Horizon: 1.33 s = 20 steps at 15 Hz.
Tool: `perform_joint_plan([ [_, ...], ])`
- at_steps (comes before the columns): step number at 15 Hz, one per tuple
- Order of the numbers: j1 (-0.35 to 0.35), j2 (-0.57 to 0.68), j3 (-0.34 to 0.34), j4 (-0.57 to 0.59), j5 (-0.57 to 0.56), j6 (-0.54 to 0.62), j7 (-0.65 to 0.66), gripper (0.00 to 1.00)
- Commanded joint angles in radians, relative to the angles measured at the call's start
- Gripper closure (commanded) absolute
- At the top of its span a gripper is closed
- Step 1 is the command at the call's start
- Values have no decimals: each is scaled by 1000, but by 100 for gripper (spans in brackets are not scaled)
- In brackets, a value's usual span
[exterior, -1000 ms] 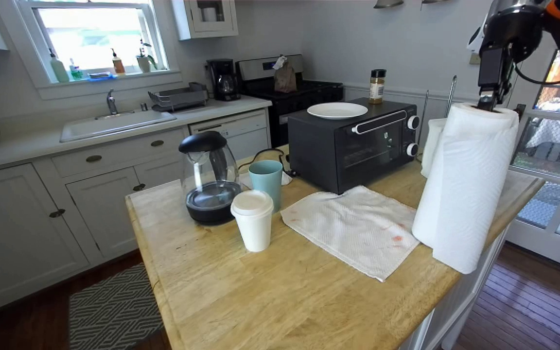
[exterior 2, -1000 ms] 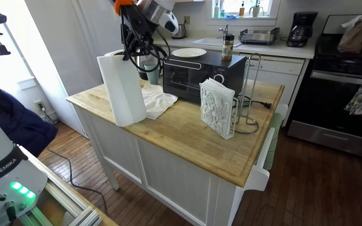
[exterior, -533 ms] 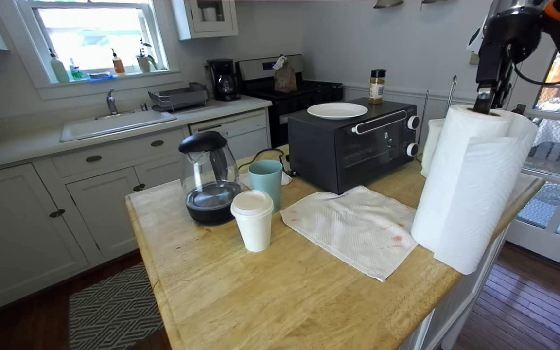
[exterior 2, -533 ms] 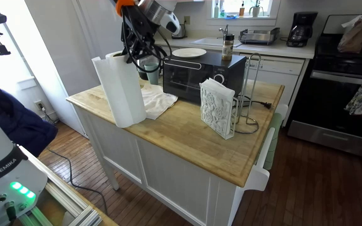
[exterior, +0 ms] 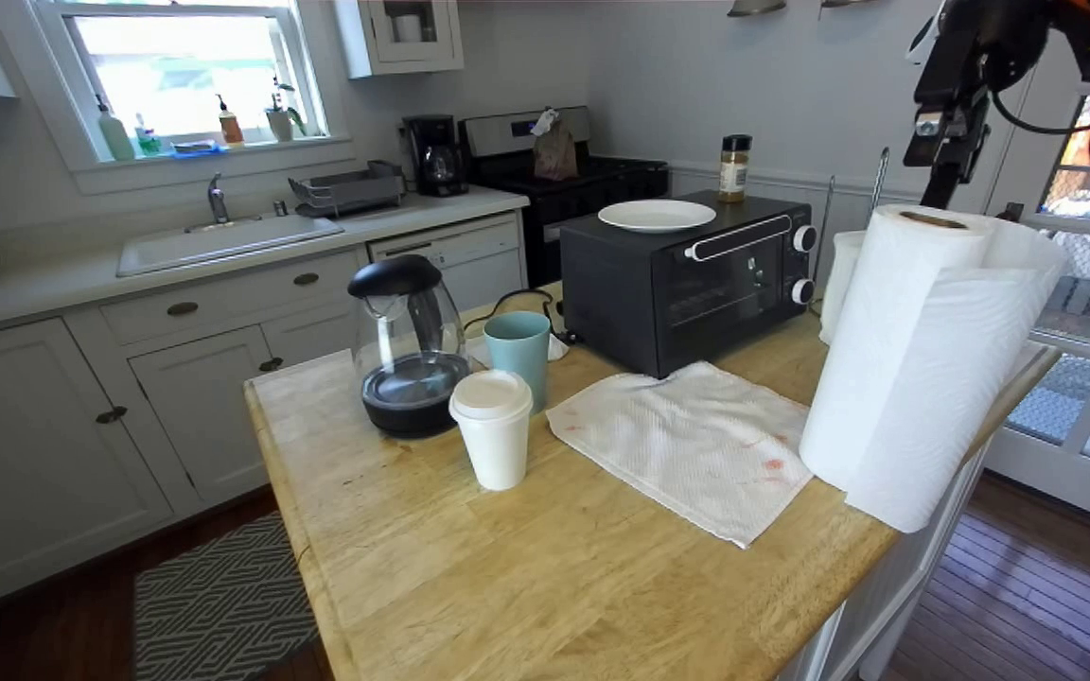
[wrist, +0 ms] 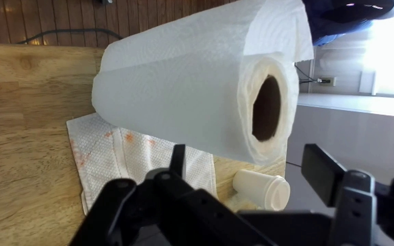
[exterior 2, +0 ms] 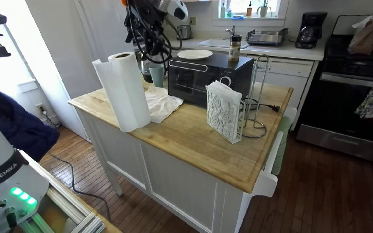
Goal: Set the paper towel roll upright on the countertop
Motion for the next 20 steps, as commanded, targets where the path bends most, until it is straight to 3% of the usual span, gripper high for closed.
perform_joint_plan([
  [1, 3, -58, 9, 0, -26, 36, 25, 0],
  [8, 22, -211, 29, -16, -135, 102, 84, 0],
  [15, 48, -353, 75, -58, -339, 161, 188, 0],
  [16, 59, -290, 40, -5, -290, 125, 149, 0],
  [20, 68, -332, 51, -28, -323, 135, 173, 0],
])
